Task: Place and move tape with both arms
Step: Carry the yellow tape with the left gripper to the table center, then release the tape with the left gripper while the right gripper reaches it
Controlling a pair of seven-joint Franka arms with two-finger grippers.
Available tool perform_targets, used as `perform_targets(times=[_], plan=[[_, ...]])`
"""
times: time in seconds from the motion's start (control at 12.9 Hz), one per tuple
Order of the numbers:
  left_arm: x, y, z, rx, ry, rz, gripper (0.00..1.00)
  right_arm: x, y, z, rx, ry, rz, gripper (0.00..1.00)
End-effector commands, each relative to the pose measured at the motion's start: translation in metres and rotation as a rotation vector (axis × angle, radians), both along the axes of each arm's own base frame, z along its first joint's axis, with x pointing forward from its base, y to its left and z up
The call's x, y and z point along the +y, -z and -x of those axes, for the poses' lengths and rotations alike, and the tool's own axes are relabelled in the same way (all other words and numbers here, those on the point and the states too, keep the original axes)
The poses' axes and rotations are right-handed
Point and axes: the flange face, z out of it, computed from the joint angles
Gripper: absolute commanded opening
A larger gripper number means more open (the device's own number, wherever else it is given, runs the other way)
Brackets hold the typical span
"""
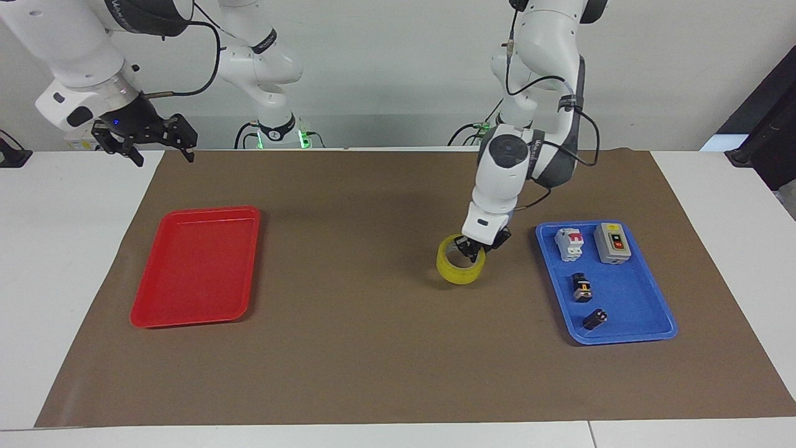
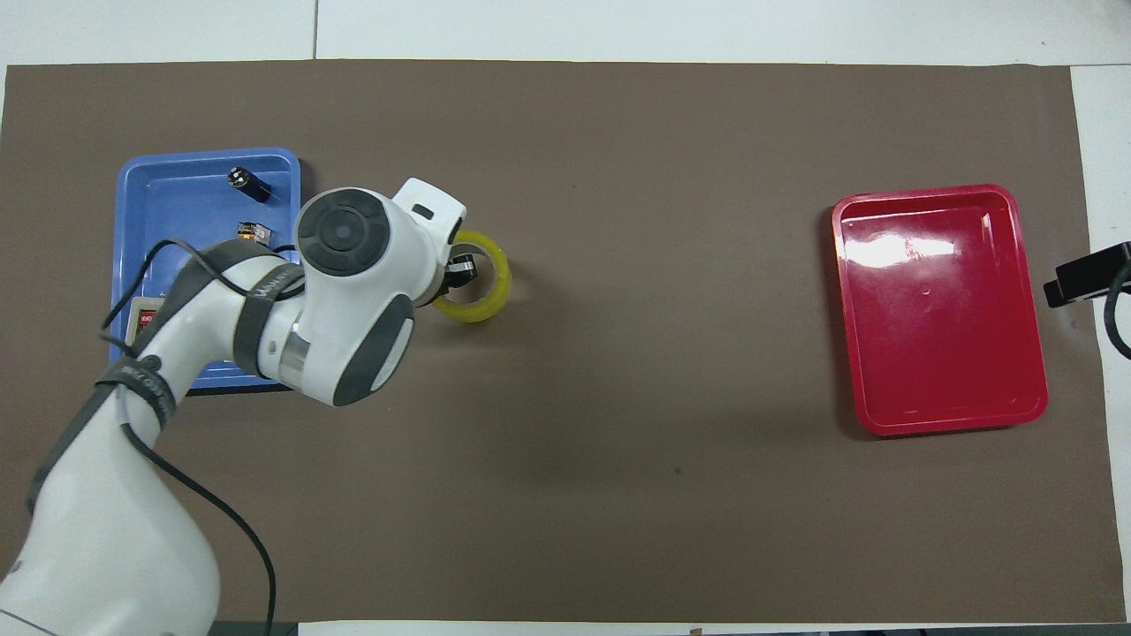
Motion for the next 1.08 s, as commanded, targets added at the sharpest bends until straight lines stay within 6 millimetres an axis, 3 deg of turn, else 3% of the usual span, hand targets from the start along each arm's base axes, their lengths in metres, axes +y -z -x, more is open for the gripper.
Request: perform_targets(times=[0.0,0.15,0.23,0.62,0.85,1.01], plan=[[-0.052,0.009,-0.019,-0.087,-0.068,0.000,0.00,0.001,0.000,0.006,-0.007,-0.016,-0.018,1.00],[-0.093,0.027,0.006,-0.072,-0.006,-0.010,0.00,0.003,0.000,0.006,-0.007,-0.019,-0.018,1.00],[-0.102,0.029,0.013,-0.066,0.007,-0.012,0.00,0.007,0.000,0.005,-0.007,-0.025,-0.018,1.00],[-0.110,0.042,0.030,-0.042,0.051,-0.024,0.00,0.007,0.001,0.006,-0.006,-0.025,-0.018,1.00],[-0.106,0.030,0.032,-0.044,0.046,-0.025,1.00,0.020,-0.001,0.004,-0.010,-0.047,-0.022,1.00],[-0.084,-0.005,0.034,-0.059,0.037,-0.016,1.00,0.023,0.001,0.004,-0.013,-0.053,-0.031,1.00]])
